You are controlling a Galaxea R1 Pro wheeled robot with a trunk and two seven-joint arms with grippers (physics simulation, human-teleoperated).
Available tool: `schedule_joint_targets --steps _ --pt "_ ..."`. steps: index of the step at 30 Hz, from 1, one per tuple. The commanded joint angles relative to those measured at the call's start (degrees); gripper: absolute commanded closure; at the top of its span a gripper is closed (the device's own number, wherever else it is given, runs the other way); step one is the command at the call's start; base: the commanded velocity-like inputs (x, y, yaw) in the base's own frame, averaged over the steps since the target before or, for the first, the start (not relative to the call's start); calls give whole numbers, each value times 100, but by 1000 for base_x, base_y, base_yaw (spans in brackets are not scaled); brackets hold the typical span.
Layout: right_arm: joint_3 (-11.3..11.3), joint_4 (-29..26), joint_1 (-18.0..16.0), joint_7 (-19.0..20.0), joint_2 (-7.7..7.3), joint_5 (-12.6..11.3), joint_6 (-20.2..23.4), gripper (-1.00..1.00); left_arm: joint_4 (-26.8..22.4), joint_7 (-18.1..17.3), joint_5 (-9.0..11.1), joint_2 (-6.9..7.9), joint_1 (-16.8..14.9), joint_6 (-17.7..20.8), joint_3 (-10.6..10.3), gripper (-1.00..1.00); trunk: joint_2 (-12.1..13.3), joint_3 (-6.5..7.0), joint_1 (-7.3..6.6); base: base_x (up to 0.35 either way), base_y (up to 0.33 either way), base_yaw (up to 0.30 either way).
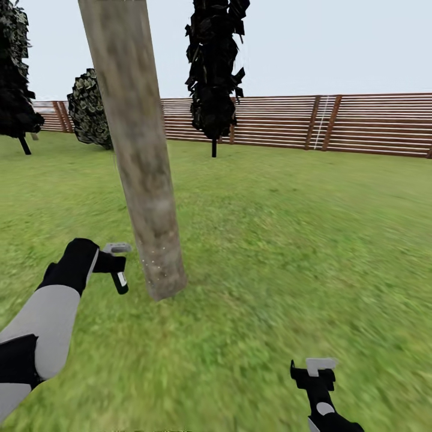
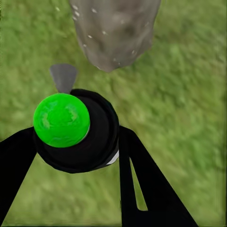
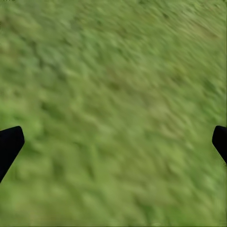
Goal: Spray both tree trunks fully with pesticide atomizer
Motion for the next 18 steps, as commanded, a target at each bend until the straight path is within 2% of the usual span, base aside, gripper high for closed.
schedule_joint_targets --steps 1,18 --pt "-24 4 -2 -26 0 59 -7 -100 5 -50 -62 -7 -6 13 24 100 -2 -5 -1 0 -274 245" --pt "-24 8 -3 -28 -11 64 -6 -100 22 -35 -48 -10 -6 19 28 100 -2 -5 -1 0 -275 18"
